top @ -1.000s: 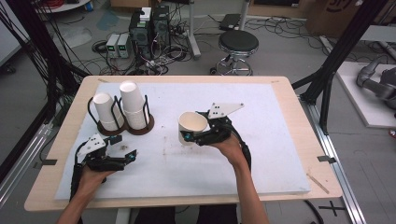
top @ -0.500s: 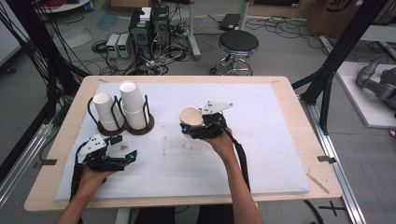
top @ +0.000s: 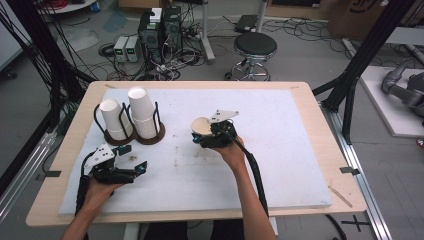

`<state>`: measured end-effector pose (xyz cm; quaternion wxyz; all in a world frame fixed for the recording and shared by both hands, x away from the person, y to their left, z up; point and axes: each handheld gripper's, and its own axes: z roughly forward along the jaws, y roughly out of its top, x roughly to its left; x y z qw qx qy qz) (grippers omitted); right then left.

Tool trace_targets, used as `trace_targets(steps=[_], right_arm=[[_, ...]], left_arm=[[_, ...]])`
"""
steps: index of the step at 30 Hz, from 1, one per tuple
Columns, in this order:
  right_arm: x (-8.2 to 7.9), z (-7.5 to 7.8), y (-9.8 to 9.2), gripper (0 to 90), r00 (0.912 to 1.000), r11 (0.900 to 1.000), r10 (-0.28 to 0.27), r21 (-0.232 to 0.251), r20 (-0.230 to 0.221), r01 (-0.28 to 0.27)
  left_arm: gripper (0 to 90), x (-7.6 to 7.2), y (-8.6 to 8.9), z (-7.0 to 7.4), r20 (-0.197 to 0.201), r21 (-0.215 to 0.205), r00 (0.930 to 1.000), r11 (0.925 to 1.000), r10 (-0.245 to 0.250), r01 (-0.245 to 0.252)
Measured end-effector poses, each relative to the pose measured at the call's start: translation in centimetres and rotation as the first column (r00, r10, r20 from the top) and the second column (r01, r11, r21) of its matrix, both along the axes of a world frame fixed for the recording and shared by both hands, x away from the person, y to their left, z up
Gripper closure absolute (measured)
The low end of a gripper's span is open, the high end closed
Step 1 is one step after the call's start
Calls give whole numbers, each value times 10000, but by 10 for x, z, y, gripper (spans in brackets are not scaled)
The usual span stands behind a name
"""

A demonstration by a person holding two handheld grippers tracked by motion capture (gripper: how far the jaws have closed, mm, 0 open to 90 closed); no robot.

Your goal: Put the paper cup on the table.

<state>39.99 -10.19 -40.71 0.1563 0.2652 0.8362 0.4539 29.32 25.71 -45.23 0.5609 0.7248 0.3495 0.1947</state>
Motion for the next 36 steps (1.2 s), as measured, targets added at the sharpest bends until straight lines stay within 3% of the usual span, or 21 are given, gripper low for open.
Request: trace_targets(steps=[13, 20, 36], right_arm=[[2, -20, 4, 317, 9992, 9993, -275, -267, -298, 267], [1, -22, 2, 312, 9993, 9995, -289, -151, -257, 286], [-1, -28, -3, 178, 9978, 9983, -362, -479, -553, 336]], left_arm=[[82, -1, 0, 0, 83, 42, 10000, 10000, -29, 28], [82, -1, 0, 0, 116, 37, 9999, 10000, -17, 17], [84, -2, -1, 0, 168, 73, 9998, 9999, -113, 112]])
